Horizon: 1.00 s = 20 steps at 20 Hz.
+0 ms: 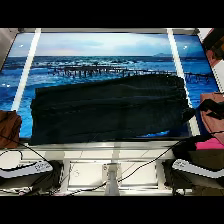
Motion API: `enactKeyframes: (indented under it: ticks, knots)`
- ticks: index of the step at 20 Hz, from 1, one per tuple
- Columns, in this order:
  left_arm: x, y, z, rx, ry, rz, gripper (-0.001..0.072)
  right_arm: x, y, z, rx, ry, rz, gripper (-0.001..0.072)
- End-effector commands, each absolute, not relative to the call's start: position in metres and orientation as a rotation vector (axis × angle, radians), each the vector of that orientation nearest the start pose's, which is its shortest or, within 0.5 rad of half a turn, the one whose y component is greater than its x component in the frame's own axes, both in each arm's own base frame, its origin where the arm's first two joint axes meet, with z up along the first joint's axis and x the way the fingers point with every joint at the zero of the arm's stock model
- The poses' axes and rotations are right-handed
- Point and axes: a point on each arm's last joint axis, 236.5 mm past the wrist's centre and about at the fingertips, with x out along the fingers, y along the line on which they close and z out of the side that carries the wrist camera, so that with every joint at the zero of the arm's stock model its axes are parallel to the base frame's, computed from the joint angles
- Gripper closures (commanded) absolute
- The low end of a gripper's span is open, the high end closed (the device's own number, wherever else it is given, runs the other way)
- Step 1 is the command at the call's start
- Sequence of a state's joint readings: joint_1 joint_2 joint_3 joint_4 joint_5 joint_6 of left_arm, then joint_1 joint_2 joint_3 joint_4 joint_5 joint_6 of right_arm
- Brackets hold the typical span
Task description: Fold the clothes and pants, and hang the long-sleeved shirts on hangers.
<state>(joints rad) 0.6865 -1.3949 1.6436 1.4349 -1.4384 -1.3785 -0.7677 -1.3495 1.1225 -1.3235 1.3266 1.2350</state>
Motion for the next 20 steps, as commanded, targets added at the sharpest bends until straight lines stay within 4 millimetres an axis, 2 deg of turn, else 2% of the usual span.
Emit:
enactKeyframes:
  ticks: [1, 4, 7, 12, 14, 17, 20]
  knots:
    - [0.359, 0.235, 0.126, -0.375, 1.072, 0.335, 0.03, 0.253, -0.18, -0.05, 0.652, 1.464, -0.313, 0.0016]
    - [0.358, 0.228, 0.114, -0.401, 1.095, 0.311, 0.03, 0.262, -0.176, -0.058, 0.689, 1.414, -0.318, 0.0033]
    - [0.354, 0.225, 0.103, -0.415, 1.121, 0.307, 0.03, 0.282, -0.173, -0.053, 0.76, 1.329, -0.313, 0.0032]
    - [0.353, 0.224, 0.1, -0.42, 1.13, 0.304, 0.03, 0.297, -0.178, -0.051, 0.829, 1.248, -0.369, 0.0033]
    - [0.353, 0.224, 0.1, -0.42, 1.13, 0.304, 0.03, 0.293, -0.176, -0.061, 0.854, 1.251, -0.391, 0.0033]
    - [0.352, 0.223, 0.1, -0.422, 1.134, 0.303, 0.03, 0.288, -0.178, -0.088, 0.918, 1.212, -0.491, 0.0033]
    - [0.352, 0.223, 0.1, -0.421, 1.134, 0.303, 0.03, 0.287, -0.186, -0.097, 0.938, 1.168, -0.557, 0.0034]
